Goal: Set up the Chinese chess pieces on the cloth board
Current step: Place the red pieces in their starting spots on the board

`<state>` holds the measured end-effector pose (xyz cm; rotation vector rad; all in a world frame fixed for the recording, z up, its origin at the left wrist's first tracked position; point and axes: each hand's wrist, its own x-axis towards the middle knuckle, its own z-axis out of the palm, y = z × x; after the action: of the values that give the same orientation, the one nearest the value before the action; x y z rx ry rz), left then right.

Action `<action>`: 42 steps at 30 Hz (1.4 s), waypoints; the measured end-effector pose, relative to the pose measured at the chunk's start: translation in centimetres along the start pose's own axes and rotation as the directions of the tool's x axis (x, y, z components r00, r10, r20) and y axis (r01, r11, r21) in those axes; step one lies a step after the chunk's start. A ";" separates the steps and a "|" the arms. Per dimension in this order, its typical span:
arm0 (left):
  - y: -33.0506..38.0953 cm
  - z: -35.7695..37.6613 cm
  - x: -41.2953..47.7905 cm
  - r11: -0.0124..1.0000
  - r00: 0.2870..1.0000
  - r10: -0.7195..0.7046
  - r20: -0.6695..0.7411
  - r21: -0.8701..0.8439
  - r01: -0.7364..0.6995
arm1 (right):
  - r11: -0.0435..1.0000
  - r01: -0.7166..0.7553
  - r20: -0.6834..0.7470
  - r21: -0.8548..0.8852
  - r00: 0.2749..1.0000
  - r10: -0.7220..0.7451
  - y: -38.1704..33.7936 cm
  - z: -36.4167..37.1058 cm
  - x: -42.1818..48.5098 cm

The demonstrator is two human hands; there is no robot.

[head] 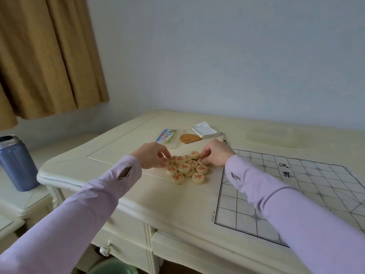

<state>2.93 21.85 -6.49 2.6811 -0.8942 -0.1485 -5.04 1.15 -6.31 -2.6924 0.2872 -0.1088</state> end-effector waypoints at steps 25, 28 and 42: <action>2.3 1.8 3.8 0.986 0.980 0.163 -0.111 -0.023 -0.167 | 0.993 0.082 -0.031 -0.083 0.996 -0.085 -0.9 -0.1 3.7; 1.8 1.4 4.2 0.997 0.977 0.002 -0.215 -0.073 -0.018 | 0.998 0.004 -0.068 -0.061 0.998 -0.008 0.2 -0.1 4.2; 2.5 0.2 0.9 0.957 0.954 0.266 0.139 -0.154 -0.244 | 0.997 -0.063 -0.065 0.055 0.996 0.066 0.9 0.1 4.4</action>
<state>2.23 19.35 -5.92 2.4286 -1.2245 -0.3540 -0.94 -0.55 -6.64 -2.6281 0.3858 -0.1843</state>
